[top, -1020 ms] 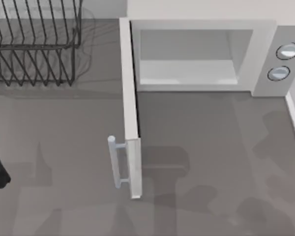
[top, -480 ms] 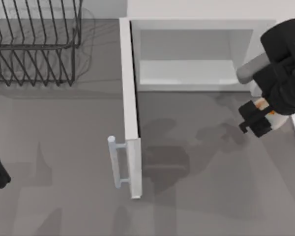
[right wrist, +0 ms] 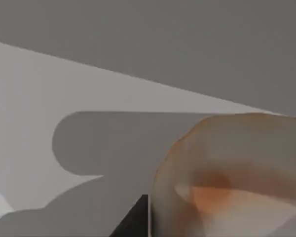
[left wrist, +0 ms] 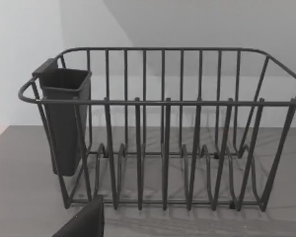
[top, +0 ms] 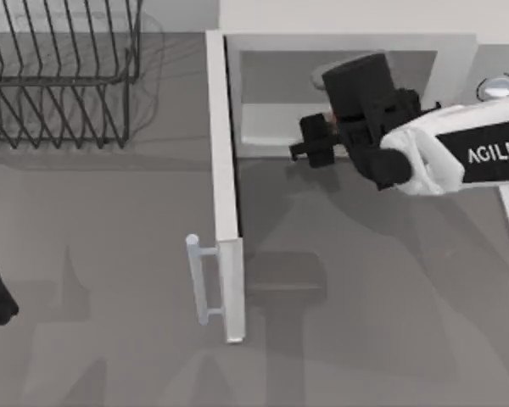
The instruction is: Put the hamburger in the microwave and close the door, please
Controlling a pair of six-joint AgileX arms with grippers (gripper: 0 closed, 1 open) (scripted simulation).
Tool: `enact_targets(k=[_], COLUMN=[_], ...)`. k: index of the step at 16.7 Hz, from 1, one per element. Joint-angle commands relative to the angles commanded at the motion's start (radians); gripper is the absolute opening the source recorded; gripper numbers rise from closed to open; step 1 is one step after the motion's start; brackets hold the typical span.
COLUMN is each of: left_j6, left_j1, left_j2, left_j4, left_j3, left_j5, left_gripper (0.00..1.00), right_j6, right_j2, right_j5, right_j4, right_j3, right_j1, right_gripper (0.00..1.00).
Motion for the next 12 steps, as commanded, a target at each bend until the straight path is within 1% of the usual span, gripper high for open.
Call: enact_targets(k=[3, 6, 8, 12], left_j6=[0.000, 0.000, 0.000, 0.000], left_j1=[0.000, 0.000, 0.000, 0.000], left_j2=[0.000, 0.000, 0.000, 0.000], left_j4=[0.000, 0.000, 0.000, 0.000], left_j3=[0.000, 0.000, 0.000, 0.000], left_j5=[0.000, 0.000, 0.000, 0.000], left_gripper=[1.00, 1.00, 1.00, 1.00], right_j6=[0.093, 0.154, 0.171, 0.173], right_j2=[0.103, 0.172, 0.185, 0.185], right_j5=[0.071, 0.119, 0.129, 0.130], right_j4=[0.219, 0.353, 0.390, 0.393], right_j3=[0.045, 0.071, 0.077, 0.078], right_j1=[0.045, 0.074, 0.084, 0.085], right_gripper=[0.00, 0.00, 0.00, 0.00])
